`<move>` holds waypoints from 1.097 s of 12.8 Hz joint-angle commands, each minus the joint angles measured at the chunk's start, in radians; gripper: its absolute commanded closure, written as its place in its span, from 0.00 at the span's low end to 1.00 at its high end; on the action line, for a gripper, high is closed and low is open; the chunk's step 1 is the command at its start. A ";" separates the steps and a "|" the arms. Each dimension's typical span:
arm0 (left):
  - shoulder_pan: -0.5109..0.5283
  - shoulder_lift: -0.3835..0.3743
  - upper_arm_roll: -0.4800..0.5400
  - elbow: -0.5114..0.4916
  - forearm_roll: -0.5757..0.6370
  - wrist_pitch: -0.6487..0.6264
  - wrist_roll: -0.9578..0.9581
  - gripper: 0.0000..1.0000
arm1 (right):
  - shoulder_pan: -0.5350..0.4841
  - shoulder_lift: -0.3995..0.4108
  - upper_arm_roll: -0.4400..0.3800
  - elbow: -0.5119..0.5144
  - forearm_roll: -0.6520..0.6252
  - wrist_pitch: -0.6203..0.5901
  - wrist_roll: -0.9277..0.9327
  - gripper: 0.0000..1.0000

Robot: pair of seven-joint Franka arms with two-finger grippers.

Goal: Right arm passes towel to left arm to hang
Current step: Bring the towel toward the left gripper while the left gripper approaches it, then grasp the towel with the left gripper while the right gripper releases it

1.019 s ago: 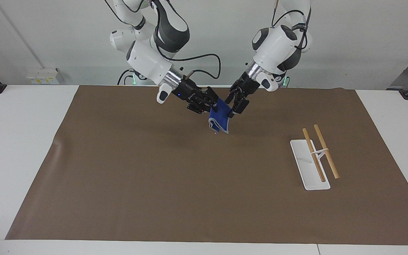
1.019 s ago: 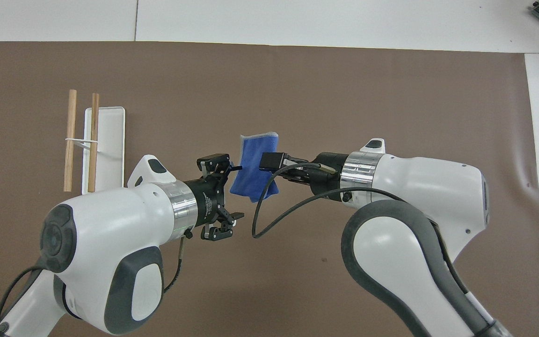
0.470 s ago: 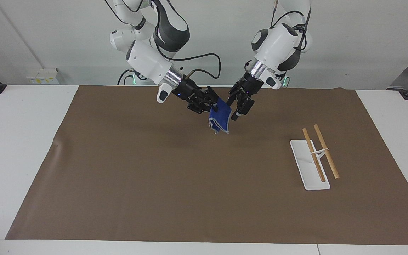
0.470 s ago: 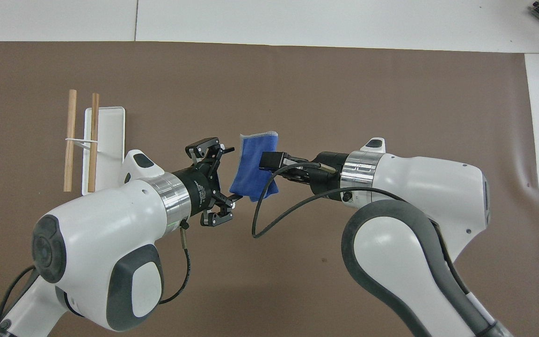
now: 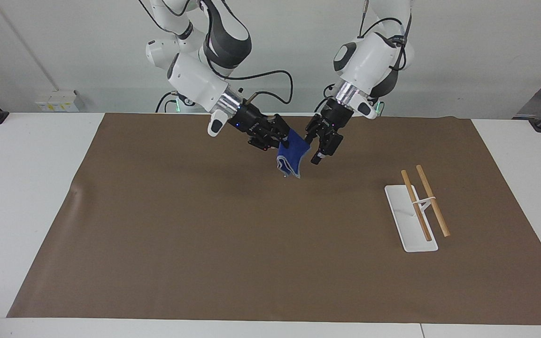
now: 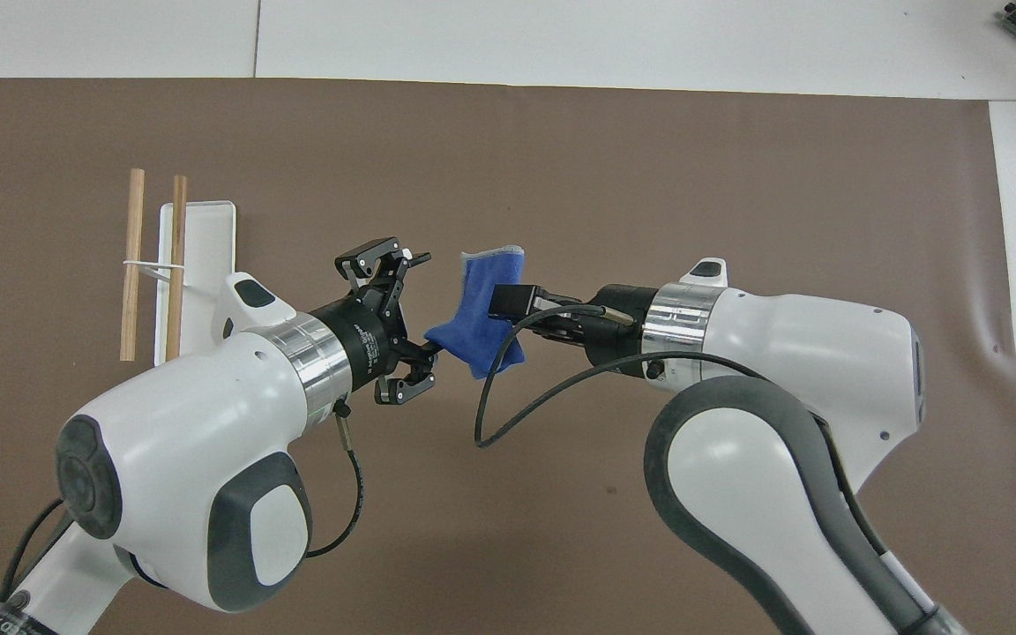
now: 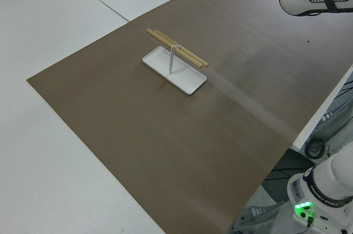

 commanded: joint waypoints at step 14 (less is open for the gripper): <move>-0.054 -0.012 0.000 -0.014 -0.016 -0.083 0.440 0.37 | -0.004 -0.005 0.007 0.002 0.018 0.017 0.014 1.00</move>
